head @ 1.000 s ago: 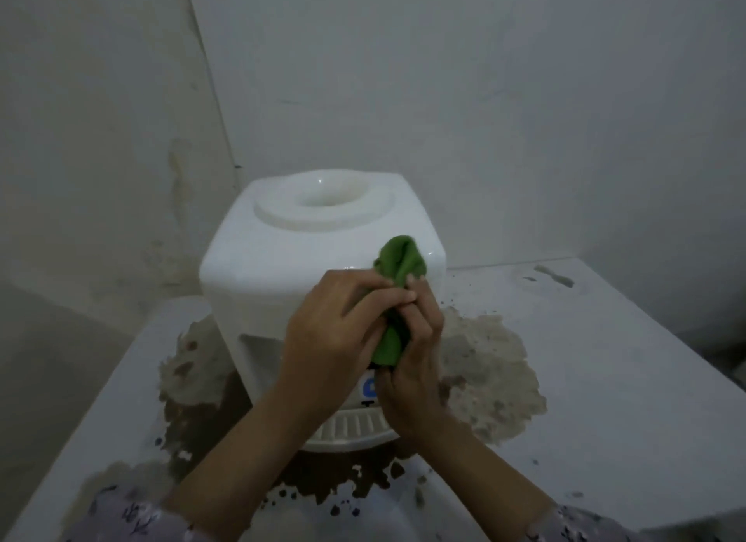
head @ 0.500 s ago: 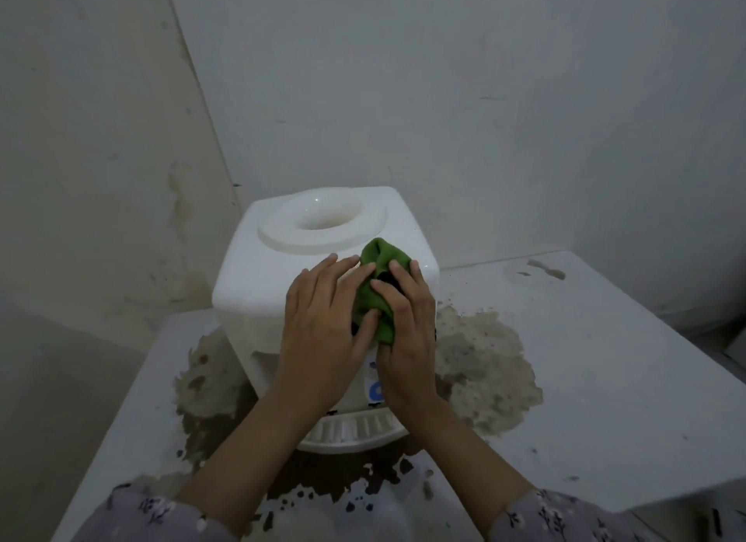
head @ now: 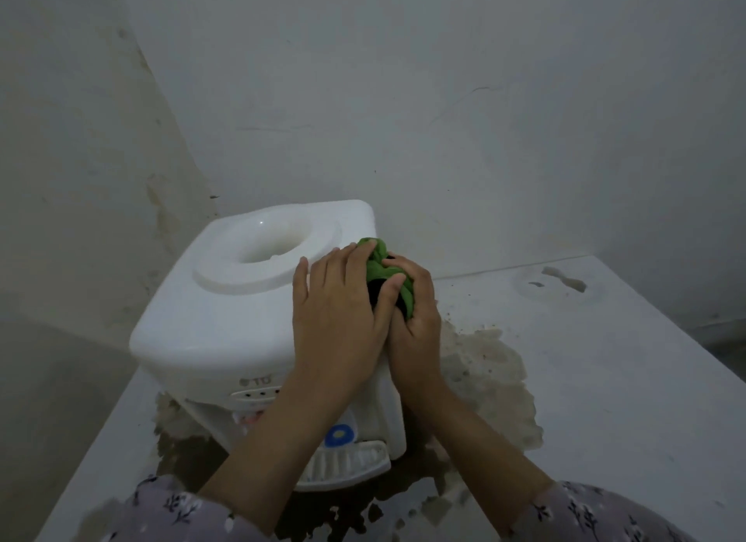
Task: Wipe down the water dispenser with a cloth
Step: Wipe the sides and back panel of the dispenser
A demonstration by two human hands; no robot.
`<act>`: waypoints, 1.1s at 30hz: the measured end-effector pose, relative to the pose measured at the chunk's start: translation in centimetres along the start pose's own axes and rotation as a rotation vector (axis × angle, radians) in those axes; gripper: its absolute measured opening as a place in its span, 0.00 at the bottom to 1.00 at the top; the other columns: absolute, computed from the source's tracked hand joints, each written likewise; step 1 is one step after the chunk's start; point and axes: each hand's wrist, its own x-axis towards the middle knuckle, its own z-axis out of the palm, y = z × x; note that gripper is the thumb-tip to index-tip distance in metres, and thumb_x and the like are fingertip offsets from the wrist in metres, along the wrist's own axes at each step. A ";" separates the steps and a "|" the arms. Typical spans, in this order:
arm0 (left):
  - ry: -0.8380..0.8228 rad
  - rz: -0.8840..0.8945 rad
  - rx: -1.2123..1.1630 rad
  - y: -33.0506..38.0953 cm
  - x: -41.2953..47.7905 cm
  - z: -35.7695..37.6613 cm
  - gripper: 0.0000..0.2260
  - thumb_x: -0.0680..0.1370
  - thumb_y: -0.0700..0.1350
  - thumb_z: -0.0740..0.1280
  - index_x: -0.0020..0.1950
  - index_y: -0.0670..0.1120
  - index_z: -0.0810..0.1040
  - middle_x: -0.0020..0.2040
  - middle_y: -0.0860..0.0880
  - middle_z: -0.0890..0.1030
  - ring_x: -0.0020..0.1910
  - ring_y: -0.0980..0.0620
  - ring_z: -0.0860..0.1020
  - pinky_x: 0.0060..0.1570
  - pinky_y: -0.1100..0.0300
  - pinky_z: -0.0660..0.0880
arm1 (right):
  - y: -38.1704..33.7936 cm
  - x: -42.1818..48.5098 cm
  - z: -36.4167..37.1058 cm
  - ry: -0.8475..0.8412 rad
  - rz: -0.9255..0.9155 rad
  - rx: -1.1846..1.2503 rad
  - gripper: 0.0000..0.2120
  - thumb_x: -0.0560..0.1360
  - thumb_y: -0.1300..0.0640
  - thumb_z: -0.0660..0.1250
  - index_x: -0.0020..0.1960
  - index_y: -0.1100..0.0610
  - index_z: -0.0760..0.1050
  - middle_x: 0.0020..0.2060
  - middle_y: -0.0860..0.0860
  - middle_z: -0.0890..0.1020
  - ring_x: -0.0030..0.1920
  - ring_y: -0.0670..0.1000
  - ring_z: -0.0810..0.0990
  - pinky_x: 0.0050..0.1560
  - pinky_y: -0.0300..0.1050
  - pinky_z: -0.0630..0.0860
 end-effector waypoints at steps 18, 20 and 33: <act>-0.125 -0.182 0.351 0.7 2.4 1.2 0.40 0.73 0.70 0.31 0.75 0.50 0.57 0.74 0.49 0.63 0.75 0.48 0.55 0.72 0.47 0.48 | 3.4 4.5 1.4 -0.166 0.226 0.354 0.18 0.75 0.40 0.58 0.62 0.45 0.67 0.69 0.44 0.66 0.69 0.47 0.64 0.66 0.53 0.67; -0.144 -0.192 0.379 0.9 2.3 1.3 0.39 0.73 0.70 0.32 0.75 0.51 0.58 0.74 0.50 0.63 0.75 0.48 0.55 0.71 0.48 0.50 | 4.4 6.2 2.0 -0.137 0.274 0.378 0.18 0.73 0.48 0.58 0.62 0.47 0.67 0.68 0.45 0.66 0.69 0.47 0.64 0.68 0.52 0.65; -0.193 -0.148 0.500 0.5 5.8 0.9 0.38 0.72 0.69 0.34 0.69 0.55 0.69 0.69 0.50 0.69 0.65 0.45 0.64 0.59 0.51 0.59 | 6.4 8.7 1.1 -0.156 0.521 0.313 0.13 0.77 0.59 0.58 0.61 0.52 0.68 0.57 0.51 0.70 0.56 0.47 0.73 0.61 0.47 0.71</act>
